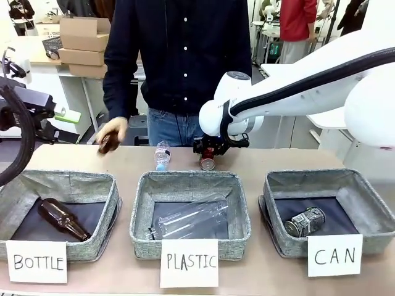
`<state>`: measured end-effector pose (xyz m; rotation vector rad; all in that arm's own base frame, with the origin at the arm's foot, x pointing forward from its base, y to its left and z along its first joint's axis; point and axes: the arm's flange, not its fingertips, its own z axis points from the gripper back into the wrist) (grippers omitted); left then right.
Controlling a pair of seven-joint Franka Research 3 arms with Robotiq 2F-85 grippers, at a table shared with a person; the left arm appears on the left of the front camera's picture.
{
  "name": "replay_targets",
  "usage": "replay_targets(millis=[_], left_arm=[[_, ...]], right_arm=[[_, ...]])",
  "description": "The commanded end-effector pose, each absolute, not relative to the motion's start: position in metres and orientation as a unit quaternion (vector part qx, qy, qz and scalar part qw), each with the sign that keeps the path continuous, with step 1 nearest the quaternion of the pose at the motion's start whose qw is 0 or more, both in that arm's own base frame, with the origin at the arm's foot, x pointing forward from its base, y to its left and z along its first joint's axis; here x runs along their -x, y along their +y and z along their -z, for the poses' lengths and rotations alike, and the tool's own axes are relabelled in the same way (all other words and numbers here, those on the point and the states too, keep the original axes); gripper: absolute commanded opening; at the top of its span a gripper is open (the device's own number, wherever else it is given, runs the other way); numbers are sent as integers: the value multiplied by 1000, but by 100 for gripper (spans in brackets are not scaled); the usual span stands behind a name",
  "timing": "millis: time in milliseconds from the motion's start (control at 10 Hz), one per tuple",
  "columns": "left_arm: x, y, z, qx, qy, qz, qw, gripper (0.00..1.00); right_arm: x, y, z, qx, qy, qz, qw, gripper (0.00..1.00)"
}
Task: Sort the can waste into the basket.
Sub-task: Pick up the can waste from the table and place it in the right Fabric basket.
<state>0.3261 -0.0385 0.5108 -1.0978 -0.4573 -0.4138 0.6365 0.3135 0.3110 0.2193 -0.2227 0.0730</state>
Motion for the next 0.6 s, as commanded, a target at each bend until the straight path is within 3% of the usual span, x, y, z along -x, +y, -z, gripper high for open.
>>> replay_targets(millis=[0, 300, 500], left_arm=[[-327, -38, -512, 515, -218, 195, 806, 100], [-327, -38, -512, 515, -218, 195, 806, 100], [-327, -38, -512, 515, -218, 195, 806, 100]], right_arm=[[-640, 313, -314, -114, -108, -33, 987, 6], [-635, 307, -323, -125, -112, -35, 985, 6], [-596, 283, -380, -149, -112, -88, 979, 6]])
